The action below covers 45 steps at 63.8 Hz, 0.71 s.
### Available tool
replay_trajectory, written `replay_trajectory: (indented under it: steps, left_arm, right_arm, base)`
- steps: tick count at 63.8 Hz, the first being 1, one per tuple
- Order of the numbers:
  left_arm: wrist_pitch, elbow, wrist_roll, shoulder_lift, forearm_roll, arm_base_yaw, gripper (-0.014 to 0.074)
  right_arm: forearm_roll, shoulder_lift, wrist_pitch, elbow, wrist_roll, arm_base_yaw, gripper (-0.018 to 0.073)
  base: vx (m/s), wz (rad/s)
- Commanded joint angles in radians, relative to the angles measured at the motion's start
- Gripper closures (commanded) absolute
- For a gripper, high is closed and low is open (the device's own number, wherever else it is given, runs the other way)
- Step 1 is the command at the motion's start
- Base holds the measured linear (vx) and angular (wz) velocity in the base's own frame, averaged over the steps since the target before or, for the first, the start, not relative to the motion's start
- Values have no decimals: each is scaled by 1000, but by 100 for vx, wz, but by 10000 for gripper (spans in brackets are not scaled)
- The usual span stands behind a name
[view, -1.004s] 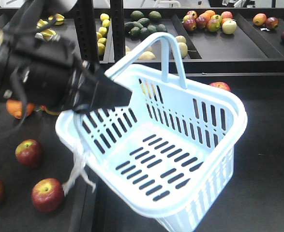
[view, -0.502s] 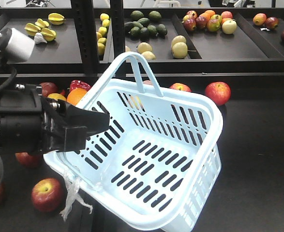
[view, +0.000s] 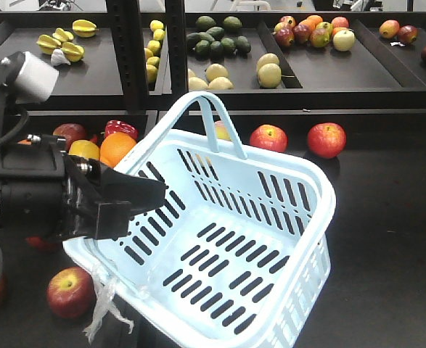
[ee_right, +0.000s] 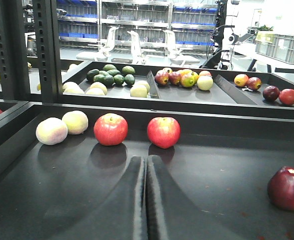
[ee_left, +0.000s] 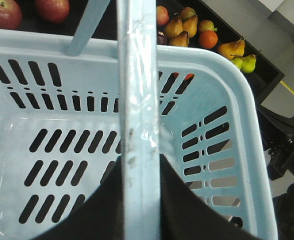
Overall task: Pick three apples into basket with both arms
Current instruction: 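Hold the lifted basket steady in the left gripper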
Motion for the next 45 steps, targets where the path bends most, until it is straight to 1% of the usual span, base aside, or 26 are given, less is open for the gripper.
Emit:
replay_trajectory:
  steps: [1,45]
  left_arm:
    - [-70,-28,1,-24,-47,-6,604]
    - [-70,-28,1,-24,-47,-6,603]
  right_arm:
    - [-8,-10,-70,14,-8,-6,561]
    - [-8,-10,-70,14,-8,-6,561]
  base:
    - [0,0]
    - [0,1]
